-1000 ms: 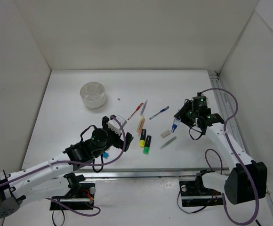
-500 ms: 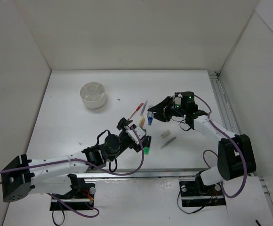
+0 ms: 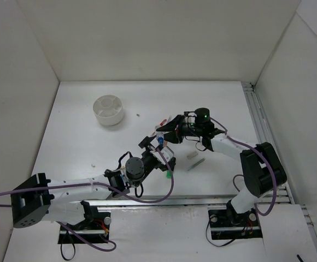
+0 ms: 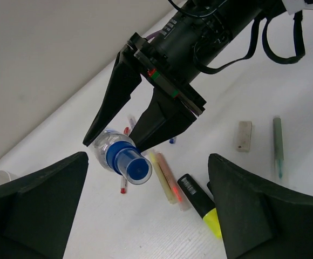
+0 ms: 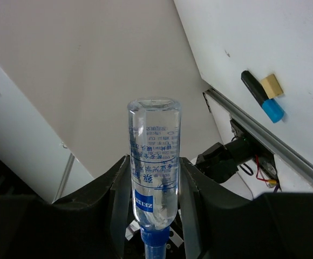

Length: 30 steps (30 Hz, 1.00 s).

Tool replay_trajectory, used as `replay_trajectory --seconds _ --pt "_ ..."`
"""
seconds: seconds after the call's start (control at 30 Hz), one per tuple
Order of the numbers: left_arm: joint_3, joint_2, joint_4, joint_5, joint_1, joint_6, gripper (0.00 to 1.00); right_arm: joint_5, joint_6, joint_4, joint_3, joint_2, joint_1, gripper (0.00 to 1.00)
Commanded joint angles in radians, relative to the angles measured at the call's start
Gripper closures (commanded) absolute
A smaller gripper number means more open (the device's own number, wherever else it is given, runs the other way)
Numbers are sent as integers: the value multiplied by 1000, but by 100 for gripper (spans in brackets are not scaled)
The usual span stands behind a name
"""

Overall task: Sort the stationery into containers
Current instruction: Place the stationery in the storage box.

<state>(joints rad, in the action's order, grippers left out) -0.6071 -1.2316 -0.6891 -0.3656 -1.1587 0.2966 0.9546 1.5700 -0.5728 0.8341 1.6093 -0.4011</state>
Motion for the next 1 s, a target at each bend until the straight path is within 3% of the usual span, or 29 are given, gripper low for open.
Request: replay_trajectory --seconds 0.0,0.07,0.4,0.47,0.5,0.8,0.97 --pt "-37 -8 -144 -48 -6 29 15 47 53 -150 48 -55 -7 100" --pt "-36 -19 -156 -62 -6 27 27 44 54 -153 53 -64 -15 100" --pt "-36 -32 -196 -55 -6 30 49 38 73 -194 45 -88 -59 100" --pt "-42 -31 -179 -53 -6 24 79 39 74 -197 49 -95 -56 100" --pt "-49 -31 -168 -65 -6 15 100 42 73 -197 53 -94 -58 100" --pt "-48 7 -130 -18 24 -5 100 56 82 -219 68 -100 -58 100" --pt "-49 44 -124 5 47 -43 100 52 42 -217 65 -109 -55 73"
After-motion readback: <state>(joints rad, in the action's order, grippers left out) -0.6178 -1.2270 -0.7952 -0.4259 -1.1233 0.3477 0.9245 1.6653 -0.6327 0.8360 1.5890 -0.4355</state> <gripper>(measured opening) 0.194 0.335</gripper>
